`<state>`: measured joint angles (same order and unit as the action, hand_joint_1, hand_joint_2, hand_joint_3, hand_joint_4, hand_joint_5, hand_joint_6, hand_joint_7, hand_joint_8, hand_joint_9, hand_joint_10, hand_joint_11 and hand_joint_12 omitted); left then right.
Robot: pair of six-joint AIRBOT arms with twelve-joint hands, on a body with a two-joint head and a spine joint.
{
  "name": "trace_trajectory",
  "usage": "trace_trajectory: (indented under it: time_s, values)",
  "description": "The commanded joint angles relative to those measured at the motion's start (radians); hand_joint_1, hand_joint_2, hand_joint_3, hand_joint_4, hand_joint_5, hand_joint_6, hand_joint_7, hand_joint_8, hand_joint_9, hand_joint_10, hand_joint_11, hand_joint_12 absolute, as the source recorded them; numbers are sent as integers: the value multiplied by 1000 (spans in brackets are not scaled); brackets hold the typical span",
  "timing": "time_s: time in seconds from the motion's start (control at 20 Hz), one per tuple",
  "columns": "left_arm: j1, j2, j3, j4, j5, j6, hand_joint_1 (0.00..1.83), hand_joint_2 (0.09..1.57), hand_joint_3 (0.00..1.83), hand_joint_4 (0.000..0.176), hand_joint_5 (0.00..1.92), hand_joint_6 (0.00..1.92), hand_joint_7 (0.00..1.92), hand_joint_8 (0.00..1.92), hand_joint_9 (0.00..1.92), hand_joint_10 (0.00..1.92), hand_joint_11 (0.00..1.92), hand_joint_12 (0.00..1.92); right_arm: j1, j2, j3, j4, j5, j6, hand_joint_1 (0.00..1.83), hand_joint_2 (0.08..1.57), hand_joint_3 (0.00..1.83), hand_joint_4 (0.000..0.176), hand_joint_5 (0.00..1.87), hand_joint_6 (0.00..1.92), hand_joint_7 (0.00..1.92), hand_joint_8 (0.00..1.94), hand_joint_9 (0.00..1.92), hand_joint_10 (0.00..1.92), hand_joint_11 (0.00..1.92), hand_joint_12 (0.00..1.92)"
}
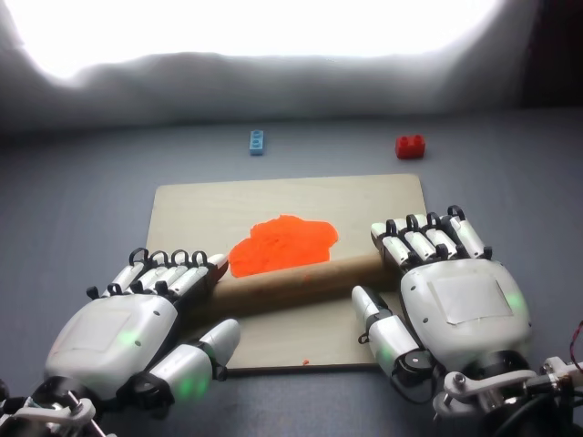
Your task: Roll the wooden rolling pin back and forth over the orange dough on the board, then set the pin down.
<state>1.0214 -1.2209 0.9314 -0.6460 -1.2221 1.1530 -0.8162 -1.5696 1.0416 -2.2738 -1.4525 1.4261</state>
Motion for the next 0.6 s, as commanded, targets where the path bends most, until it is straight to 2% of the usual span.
trace_trajectory:
  time_s: [0.0,0.55]
  values:
    - [5,9,-5,32,-73,-2,0,1543,1,0,202,0,254,0,230,0,0,378,-7,3,-5,-59,-61,-4,0,1554,1,0,399,9,377,6,310,5,0,820]
    - [19,45,-46,34,-75,-5,0,1543,0,0,202,0,254,0,230,0,0,377,-19,10,-15,-83,-71,-7,0,1554,1,0,399,8,378,4,311,5,0,819]
